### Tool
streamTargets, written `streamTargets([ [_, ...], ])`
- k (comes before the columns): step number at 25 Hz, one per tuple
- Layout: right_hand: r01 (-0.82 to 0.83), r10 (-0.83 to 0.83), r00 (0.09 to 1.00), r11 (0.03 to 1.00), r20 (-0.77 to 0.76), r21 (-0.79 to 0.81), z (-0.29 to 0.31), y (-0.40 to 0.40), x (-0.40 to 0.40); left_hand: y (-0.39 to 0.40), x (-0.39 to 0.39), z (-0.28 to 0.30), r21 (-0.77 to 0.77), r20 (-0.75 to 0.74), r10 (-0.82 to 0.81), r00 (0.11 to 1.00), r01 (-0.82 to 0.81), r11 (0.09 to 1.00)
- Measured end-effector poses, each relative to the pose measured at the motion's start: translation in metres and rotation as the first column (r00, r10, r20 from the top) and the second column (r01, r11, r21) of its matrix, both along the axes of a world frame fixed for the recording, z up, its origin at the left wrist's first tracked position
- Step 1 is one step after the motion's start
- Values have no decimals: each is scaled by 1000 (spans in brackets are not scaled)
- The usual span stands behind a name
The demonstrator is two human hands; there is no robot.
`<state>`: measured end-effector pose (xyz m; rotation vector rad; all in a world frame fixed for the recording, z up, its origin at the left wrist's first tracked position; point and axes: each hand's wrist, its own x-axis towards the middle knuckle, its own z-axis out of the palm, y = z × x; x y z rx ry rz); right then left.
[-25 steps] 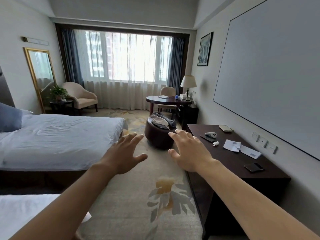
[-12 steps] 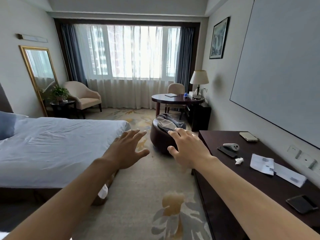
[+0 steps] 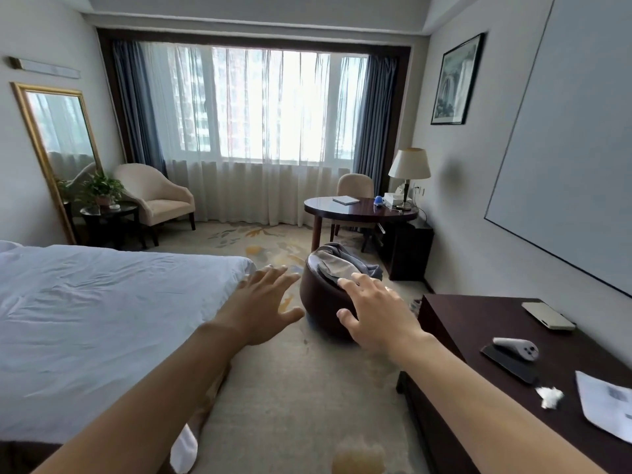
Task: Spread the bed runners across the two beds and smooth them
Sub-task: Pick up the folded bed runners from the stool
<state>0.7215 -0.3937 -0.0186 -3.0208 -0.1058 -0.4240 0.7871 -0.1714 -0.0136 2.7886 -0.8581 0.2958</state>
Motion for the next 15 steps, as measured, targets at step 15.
streamTargets([
  [15,13,-14,1000,996,15,89,-27,-90,388,-91,387,-22,2,-23,-10,1000,10,1000],
])
